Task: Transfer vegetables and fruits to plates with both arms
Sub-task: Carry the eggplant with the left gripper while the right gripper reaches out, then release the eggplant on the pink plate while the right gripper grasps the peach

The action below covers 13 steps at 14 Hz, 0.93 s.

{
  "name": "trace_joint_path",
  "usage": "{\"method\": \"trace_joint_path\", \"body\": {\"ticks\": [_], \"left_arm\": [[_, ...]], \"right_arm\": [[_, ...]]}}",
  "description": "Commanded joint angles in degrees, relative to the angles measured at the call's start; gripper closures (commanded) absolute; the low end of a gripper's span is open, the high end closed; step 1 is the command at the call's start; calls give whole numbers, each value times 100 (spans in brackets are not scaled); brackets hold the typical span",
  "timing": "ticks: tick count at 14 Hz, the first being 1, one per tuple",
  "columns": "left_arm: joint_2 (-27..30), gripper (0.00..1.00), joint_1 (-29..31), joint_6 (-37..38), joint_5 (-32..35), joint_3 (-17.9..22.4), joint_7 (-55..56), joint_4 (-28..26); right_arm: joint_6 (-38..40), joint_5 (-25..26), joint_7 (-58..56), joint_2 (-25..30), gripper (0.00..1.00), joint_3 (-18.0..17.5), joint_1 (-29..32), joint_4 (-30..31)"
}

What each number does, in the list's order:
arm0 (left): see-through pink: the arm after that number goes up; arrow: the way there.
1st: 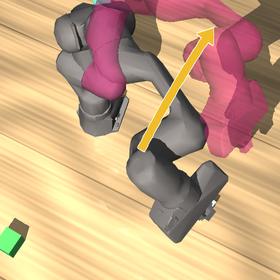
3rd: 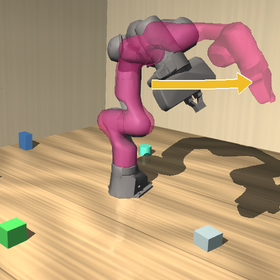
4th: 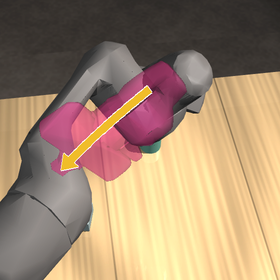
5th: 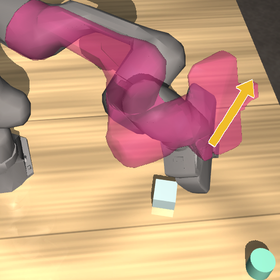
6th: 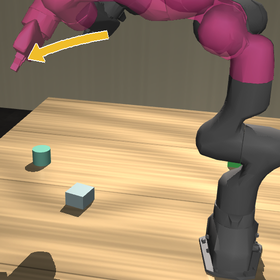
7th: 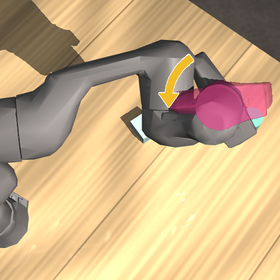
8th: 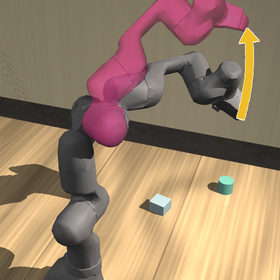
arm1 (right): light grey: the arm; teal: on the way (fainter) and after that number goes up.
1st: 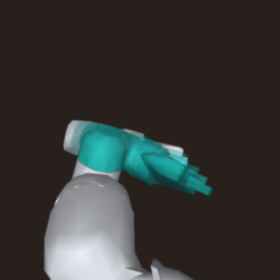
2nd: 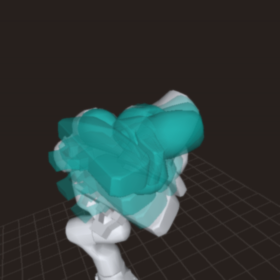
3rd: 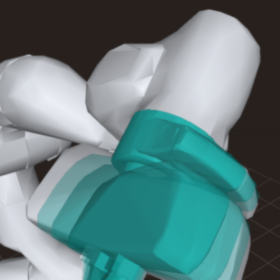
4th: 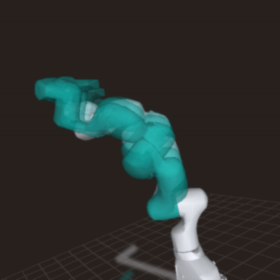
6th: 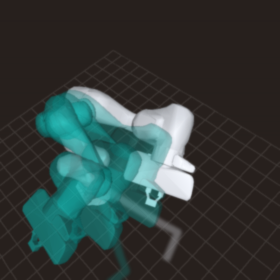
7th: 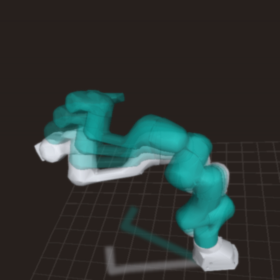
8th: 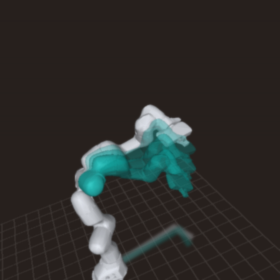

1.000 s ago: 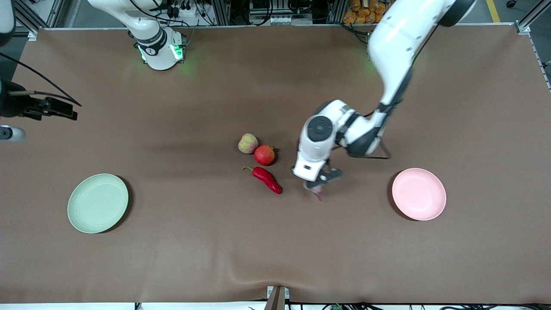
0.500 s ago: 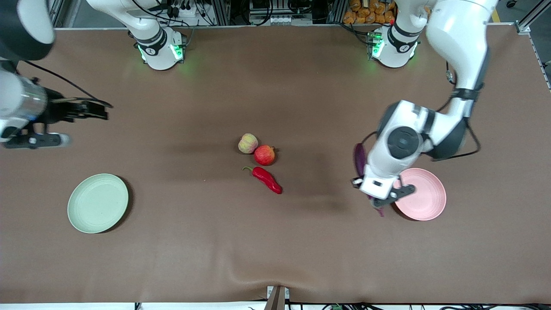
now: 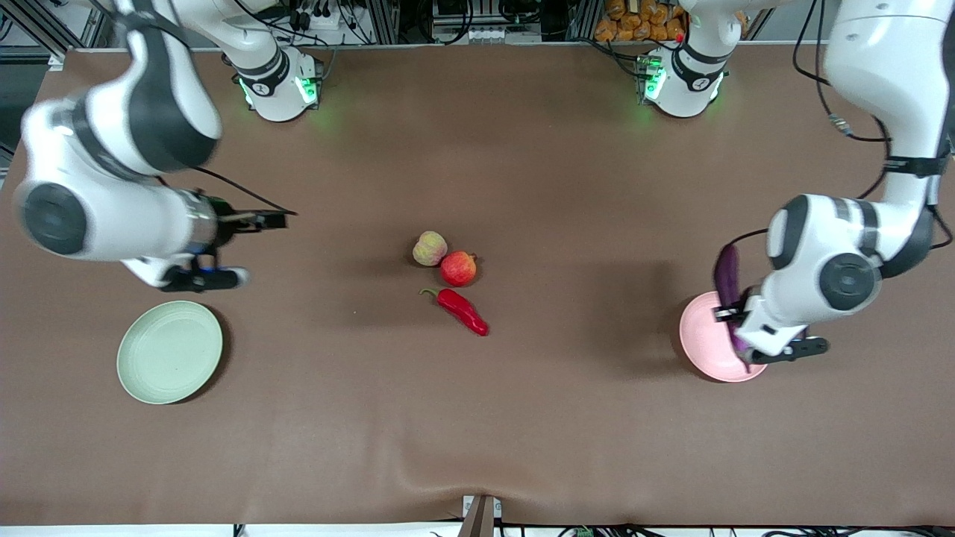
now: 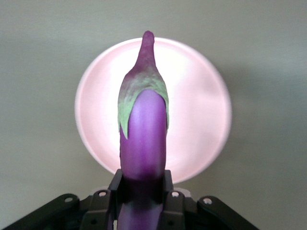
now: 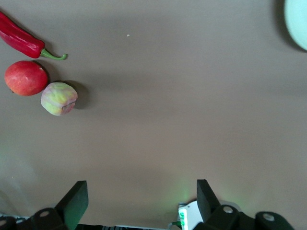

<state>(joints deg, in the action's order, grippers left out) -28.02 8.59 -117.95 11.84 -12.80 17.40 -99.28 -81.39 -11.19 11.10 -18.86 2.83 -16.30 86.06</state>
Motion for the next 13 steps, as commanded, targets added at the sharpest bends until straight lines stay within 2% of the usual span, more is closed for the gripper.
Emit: {"method": "trace_joint_path", "body": {"ticks": [1,4,6,9,10,11,13], "left_arm": [[-1,100,257,-306,11,-83,-351,-328],[-141,100,520,-1070,11,-83,-737,-645],[-283,100,556,-1160,11,-83,-765,-593],[-300,100,530,-1195,3,-92,-756,-592],[-318,96,530,-1195,-24,-92,-765,-592],[-370,88,530,-1204,-33,-92,-765,-575],[-450,60,521,-1248,-137,-92,-765,-523]], "right_arm": [[-271,-452,444,23,0,42,-75,226],[-1008,-664,498,23,0,42,-189,726],[-1649,-901,769,5,0,42,-373,1026],[-2590,-911,1296,-91,0,42,-865,1386],[-2802,-920,1403,-187,0,42,-1023,1448],[-2995,-911,1543,-293,0,42,-1181,1475],[-3487,-911,1851,-451,0,42,-1436,1606]]}}
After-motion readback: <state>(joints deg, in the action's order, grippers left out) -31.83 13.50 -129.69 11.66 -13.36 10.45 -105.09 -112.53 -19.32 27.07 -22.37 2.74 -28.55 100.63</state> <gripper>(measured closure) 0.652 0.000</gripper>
